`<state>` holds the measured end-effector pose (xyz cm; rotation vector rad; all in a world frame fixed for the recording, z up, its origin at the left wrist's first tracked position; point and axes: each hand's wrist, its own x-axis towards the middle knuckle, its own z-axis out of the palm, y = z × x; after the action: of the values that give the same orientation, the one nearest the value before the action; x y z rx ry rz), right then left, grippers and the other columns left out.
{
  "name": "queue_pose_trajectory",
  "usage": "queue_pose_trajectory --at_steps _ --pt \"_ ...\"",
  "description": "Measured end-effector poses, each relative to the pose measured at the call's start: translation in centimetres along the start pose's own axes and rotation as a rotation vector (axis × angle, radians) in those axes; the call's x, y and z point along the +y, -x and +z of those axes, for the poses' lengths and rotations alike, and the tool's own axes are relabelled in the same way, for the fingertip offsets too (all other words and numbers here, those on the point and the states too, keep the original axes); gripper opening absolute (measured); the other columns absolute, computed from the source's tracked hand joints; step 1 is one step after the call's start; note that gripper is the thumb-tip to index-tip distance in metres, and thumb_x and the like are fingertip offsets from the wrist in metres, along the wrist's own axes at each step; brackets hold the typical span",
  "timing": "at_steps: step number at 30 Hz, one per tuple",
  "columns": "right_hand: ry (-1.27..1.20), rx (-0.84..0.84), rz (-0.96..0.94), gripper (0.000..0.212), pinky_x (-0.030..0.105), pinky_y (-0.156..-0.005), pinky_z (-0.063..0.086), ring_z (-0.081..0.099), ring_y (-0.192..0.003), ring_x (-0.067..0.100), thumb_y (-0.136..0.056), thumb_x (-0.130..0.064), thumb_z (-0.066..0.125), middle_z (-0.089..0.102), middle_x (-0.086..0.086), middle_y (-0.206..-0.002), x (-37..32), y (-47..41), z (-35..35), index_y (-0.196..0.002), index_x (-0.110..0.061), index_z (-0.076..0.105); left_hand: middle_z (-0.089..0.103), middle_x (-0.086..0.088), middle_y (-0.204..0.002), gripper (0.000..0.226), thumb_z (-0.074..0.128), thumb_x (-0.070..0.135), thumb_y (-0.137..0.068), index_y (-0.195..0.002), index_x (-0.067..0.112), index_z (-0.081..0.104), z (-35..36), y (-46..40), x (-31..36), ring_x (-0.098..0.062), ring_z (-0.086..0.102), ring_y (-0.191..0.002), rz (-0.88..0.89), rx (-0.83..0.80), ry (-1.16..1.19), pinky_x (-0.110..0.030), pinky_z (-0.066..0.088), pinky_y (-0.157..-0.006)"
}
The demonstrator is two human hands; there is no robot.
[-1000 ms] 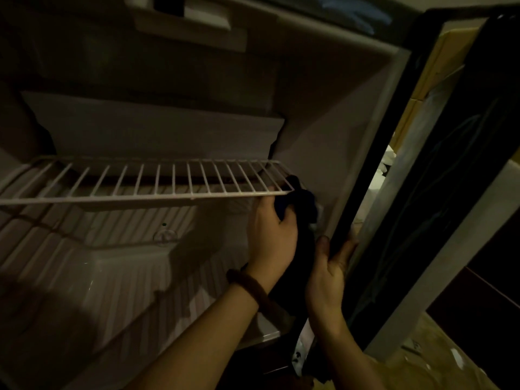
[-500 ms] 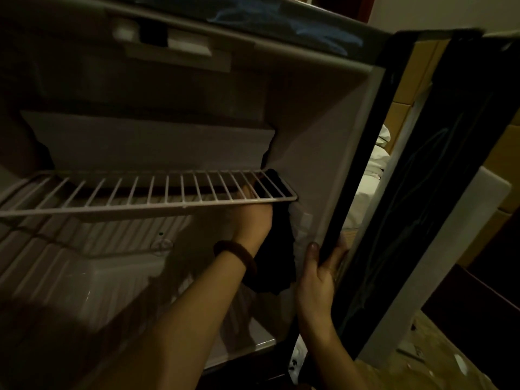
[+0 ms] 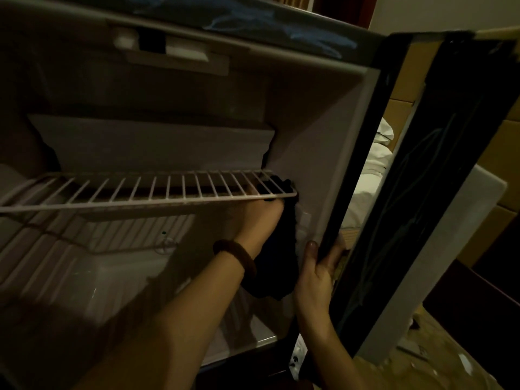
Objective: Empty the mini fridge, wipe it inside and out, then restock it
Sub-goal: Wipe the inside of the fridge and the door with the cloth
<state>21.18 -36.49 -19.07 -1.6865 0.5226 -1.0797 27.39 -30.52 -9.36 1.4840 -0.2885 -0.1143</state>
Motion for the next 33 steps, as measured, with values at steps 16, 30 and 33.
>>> queue_pose_trajectory --at_steps 16,30,33 --pt "-0.080 -0.052 0.052 0.047 0.046 -0.111 0.029 0.028 -0.138 0.017 -0.072 -0.073 0.031 0.027 -0.006 -0.150 -0.4 0.1 -0.4 -0.114 -0.079 0.011 0.057 0.005 -0.090 0.023 0.055 0.036 -0.090 -0.107 0.020 0.056 0.4 -0.6 0.5 -0.006 0.051 -0.072 -0.152 -0.069 0.286 -0.013 0.045 -0.052" --pt "-0.128 -0.103 0.069 0.046 0.045 -0.109 0.033 0.032 -0.136 0.021 -0.095 -0.041 0.038 0.027 -0.001 -0.150 -1.5 0.1 -1.0 -0.136 -0.046 0.017 0.054 0.000 -0.123 0.038 0.053 0.038 -0.090 -0.125 0.022 0.051 1.3 0.0 -1.3 -0.023 0.051 -0.113 -0.042 0.076 0.046 -0.039 0.040 -0.102" --pt "-0.160 -0.098 0.082 0.046 0.043 -0.105 0.039 0.038 -0.131 0.020 -0.097 -0.034 0.041 0.033 0.000 -0.147 -1.8 0.2 -1.1 -0.138 -0.041 0.021 0.054 0.006 -0.110 0.028 0.057 0.032 -0.089 -0.116 0.029 0.052 1.4 0.4 -1.9 -0.019 0.053 -0.107 0.004 0.102 0.039 -0.035 0.043 -0.097"
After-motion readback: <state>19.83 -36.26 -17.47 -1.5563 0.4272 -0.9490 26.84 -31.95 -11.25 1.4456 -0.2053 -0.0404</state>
